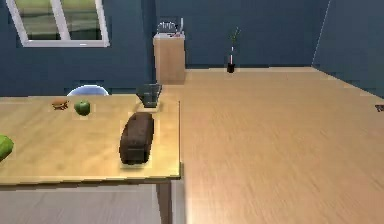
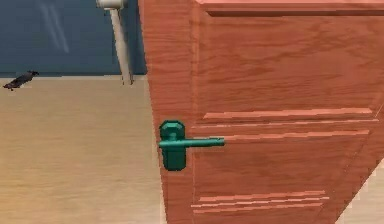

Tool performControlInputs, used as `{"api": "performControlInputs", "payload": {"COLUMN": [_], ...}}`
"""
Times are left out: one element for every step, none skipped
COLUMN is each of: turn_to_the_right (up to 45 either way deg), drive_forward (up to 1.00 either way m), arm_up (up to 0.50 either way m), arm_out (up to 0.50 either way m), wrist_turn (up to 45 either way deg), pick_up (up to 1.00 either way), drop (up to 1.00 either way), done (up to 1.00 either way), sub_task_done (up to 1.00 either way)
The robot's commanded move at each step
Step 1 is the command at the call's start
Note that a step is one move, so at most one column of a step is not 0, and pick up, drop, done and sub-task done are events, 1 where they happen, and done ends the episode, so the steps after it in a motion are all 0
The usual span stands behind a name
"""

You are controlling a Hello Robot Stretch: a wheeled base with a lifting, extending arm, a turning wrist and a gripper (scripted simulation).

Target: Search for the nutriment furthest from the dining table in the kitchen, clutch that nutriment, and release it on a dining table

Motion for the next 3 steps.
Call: {"api": "performControlInputs", "payload": {"turn_to_the_right": [27.0, 0.0, -24.0], "drive_forward": [0.00, 0.65, 0.00], "arm_up": [0.00, 0.00, 0.00], "arm_out": [0.00, 0.00, 0.00], "wrist_turn": [0.0, 0.0, 0.0], "pick_up": [0.00, 0.00, 0.00], "drop": [0.00, 0.00, 0.00], "done": [0.00, 0.00, 0.00], "sub_task_done": [0.00, 0.00, 0.00]}}
